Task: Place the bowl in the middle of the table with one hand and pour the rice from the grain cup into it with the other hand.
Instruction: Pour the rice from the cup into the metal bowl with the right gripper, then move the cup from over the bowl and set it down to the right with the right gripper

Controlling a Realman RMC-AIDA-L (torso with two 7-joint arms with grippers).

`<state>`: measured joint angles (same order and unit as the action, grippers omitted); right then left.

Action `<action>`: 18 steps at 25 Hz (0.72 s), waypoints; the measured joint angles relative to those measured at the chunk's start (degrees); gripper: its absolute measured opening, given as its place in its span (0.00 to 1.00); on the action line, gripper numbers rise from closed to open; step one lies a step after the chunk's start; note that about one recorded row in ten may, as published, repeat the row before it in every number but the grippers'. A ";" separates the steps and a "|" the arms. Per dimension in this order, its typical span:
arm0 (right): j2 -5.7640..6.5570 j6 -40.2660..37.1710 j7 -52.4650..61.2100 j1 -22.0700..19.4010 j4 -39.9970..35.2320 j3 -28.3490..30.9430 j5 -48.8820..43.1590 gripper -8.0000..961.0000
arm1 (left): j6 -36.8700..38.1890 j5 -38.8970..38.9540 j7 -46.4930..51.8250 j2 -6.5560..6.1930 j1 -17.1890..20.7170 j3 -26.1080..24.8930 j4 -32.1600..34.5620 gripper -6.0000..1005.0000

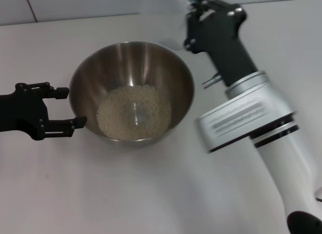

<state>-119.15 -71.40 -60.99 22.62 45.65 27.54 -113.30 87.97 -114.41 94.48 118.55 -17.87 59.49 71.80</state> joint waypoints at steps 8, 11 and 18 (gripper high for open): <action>0.17 -4.44 44.76 -2.19 -12.05 6.25 -3.34 0.02 | 0.00 0.04 0.00 0.02 0.25 0.00 0.02 0.80; 0.02 -5.73 49.74 -2.70 -15.94 6.35 -3.26 0.02 | 0.00 0.15 0.00 0.02 0.33 0.00 0.08 0.80; -0.52 -2.42 57.21 -3.16 -24.27 6.38 -2.99 0.02 | 0.00 0.25 0.00 0.02 0.37 0.00 0.10 0.80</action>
<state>-119.67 -73.82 -3.78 19.46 21.38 33.92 -116.30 87.97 -114.16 94.48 118.56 -17.50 59.49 71.89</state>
